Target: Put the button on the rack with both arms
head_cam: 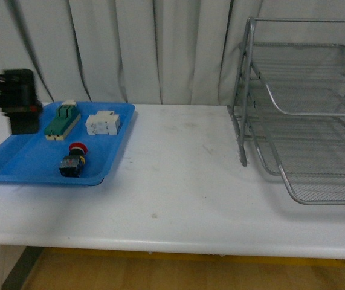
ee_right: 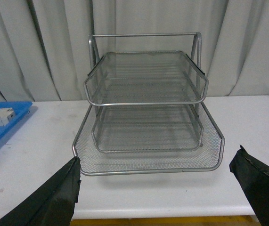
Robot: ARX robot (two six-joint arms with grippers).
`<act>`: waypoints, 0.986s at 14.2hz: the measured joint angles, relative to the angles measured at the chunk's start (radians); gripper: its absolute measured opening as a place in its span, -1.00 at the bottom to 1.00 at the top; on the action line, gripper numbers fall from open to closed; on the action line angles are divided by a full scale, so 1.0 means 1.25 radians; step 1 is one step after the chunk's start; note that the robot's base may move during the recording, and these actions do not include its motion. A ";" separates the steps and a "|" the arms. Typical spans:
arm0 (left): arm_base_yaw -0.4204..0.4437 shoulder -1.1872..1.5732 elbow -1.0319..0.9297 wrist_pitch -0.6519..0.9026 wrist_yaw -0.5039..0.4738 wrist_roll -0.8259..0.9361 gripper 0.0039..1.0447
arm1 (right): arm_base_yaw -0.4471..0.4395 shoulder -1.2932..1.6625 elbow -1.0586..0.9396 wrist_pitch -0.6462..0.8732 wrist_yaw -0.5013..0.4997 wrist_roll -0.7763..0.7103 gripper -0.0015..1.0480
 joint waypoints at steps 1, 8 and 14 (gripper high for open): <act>-0.007 0.129 0.096 -0.028 0.006 0.006 0.88 | 0.000 0.000 0.000 0.000 0.000 0.000 0.87; 0.038 0.527 0.579 -0.346 -0.013 0.024 0.88 | 0.000 0.000 0.000 0.000 0.000 0.000 0.87; 0.052 0.616 0.664 -0.456 0.067 0.018 0.88 | 0.000 0.000 0.000 0.000 0.000 0.000 0.87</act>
